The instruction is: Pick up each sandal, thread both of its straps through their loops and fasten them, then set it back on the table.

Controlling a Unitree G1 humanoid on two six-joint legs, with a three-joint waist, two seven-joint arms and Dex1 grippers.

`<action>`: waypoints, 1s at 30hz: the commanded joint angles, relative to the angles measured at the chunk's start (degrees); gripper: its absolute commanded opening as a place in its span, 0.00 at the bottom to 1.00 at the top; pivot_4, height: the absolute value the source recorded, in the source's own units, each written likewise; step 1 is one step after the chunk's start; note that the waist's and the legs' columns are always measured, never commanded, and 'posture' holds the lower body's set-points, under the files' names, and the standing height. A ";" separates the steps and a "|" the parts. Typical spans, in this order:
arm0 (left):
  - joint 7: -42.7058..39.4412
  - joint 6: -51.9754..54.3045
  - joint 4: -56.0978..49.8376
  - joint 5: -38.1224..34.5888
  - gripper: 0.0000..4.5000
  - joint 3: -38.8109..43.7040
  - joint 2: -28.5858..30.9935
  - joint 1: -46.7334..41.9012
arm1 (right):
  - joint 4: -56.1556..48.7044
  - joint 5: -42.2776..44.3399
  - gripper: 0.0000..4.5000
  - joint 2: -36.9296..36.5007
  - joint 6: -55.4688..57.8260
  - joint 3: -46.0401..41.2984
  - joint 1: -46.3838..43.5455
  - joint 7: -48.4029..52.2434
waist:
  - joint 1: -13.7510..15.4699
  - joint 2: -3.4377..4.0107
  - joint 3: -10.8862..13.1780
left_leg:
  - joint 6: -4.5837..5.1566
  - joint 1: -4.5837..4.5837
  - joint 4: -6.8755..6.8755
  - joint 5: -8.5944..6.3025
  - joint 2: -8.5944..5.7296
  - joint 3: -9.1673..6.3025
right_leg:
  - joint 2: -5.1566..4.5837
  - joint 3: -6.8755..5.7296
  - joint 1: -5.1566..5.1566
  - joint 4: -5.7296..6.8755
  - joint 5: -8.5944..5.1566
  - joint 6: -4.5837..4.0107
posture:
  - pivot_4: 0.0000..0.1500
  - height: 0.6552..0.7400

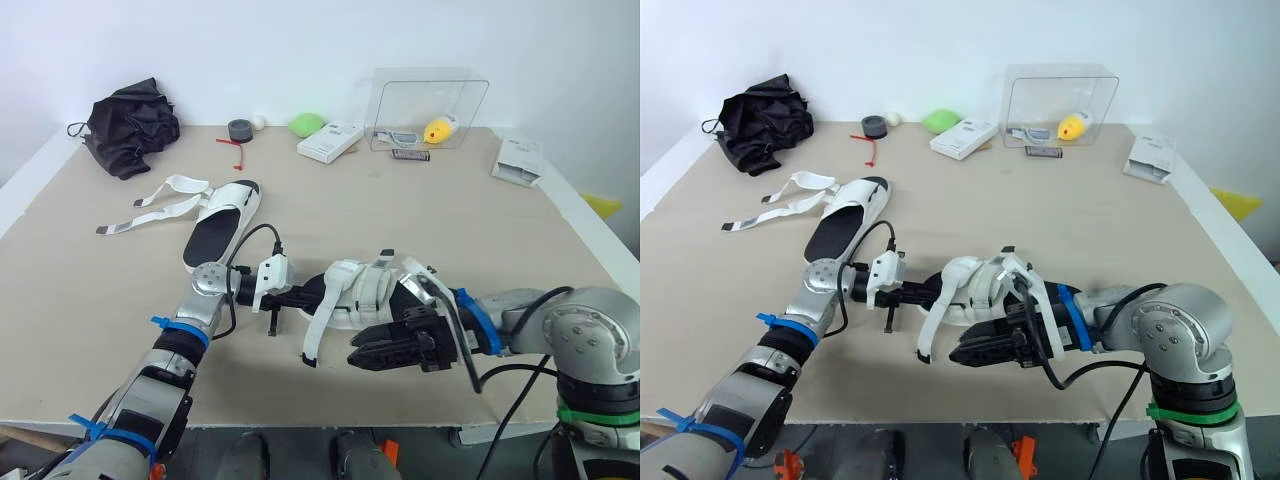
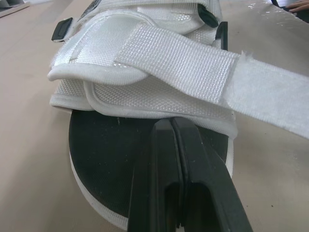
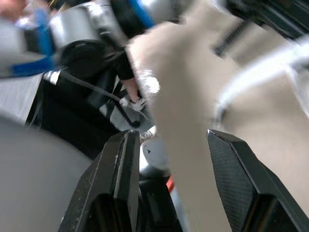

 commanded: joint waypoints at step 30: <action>0.21 0.48 3.50 3.99 0.00 -2.25 -0.60 1.03 | 16.99 48.77 0.03 2.57 -19.38 21.96 -13.59 -66.41 | -0.30 -0.08 -0.04 | 0.44 -0.50 -0.06 0.20 0.05 0.03 | -0.33 -0.13 0.01 -0.88 0.34 0.20 | 1.00 1.00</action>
